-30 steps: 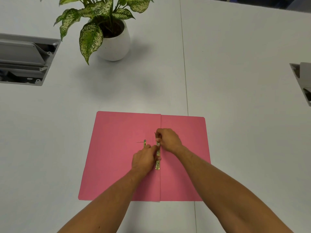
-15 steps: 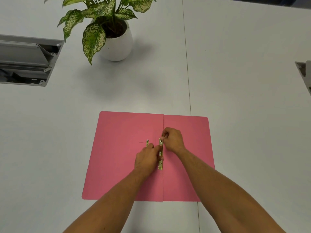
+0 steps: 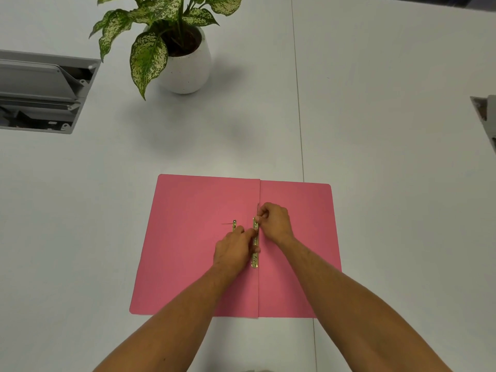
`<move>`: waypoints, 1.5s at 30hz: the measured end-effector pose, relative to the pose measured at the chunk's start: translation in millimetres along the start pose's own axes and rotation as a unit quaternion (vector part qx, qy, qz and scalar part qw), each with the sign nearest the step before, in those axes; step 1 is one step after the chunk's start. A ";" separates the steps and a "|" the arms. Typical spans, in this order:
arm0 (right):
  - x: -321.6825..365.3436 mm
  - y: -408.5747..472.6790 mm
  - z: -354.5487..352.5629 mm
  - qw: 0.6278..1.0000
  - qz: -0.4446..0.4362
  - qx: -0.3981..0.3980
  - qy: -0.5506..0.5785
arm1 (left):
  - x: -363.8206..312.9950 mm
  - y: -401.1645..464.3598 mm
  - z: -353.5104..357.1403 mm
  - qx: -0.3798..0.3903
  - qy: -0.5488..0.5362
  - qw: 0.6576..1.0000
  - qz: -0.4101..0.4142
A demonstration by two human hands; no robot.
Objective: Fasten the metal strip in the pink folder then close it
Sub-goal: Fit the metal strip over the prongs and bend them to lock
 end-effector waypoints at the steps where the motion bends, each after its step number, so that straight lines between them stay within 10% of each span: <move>1: -1.2 -3.7 1.3 1.000 -0.016 0.003 -0.003 | 0.1 0.3 -0.1 -0.001 -0.001 1.000 0.000; 32: -22.1 -68.3 12.4 0.984 -0.105 0.082 -0.116 | 3.5 -20.7 -5.8 0.129 -0.145 0.980 -0.037; 45: -18.3 -72.8 14.8 0.977 -0.104 0.081 -0.168 | 6.8 -42.8 -0.6 0.051 -0.197 0.974 -0.098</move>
Point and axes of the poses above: each hand's wrist, its own y-axis towards the middle knuckle, its own z-axis out of the palm, x = y × z, the point moved 2 cm from there along y, towards the middle knuckle, and after that the axes turned 1 degree about y, right-handed, at the moved point
